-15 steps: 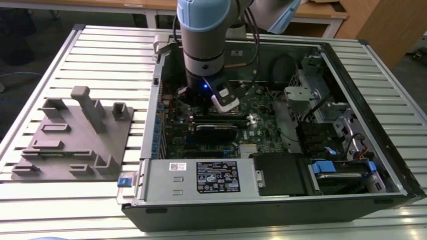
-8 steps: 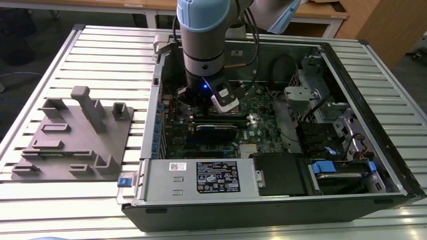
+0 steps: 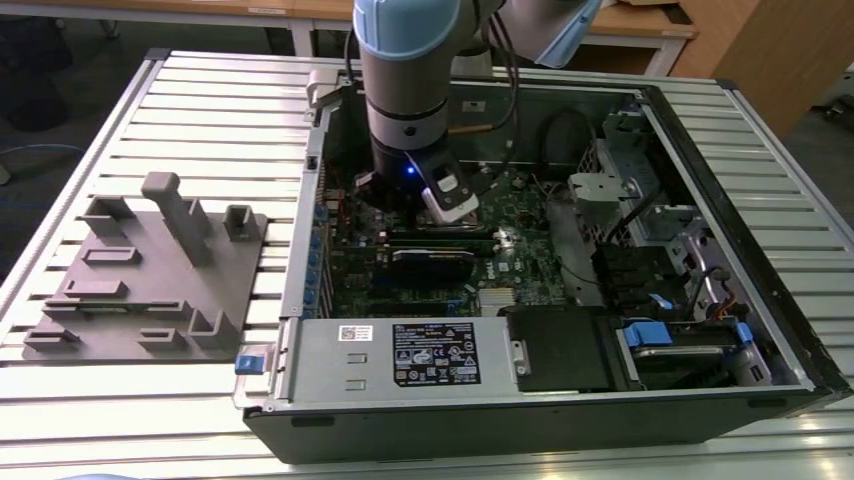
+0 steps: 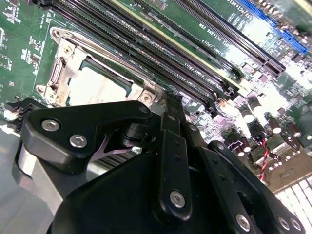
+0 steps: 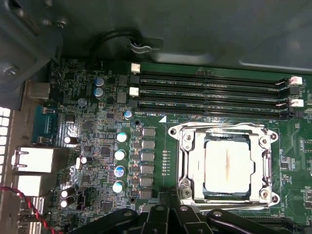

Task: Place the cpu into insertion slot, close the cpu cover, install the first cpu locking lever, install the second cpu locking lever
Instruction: 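Install the second cpu locking lever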

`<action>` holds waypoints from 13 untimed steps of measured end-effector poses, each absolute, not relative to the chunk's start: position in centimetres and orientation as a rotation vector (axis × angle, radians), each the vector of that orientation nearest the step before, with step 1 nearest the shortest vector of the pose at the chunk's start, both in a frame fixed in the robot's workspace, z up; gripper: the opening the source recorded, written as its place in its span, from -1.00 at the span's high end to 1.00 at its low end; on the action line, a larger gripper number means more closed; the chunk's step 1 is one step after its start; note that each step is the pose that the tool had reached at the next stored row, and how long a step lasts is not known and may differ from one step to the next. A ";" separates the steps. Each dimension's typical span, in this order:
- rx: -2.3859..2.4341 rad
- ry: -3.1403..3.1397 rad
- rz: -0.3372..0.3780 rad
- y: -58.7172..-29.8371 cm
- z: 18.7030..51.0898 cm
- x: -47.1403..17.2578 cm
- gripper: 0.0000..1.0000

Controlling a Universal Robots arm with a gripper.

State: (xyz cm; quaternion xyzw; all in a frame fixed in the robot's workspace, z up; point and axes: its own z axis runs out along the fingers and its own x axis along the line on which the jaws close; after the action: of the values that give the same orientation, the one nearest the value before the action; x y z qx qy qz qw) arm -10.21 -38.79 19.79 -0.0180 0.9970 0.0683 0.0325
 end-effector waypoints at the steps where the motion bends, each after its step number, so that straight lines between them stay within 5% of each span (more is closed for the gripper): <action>1: -0.056 3.069 0.210 -38.8 19.9 -10.2 0.79; 13: -0.056 3.069 0.210 -38.8 21.2 -10.2 0.79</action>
State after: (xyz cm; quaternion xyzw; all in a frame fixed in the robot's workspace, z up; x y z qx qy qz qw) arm -10.21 -38.79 21.22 -0.0180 0.9970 0.0683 0.0325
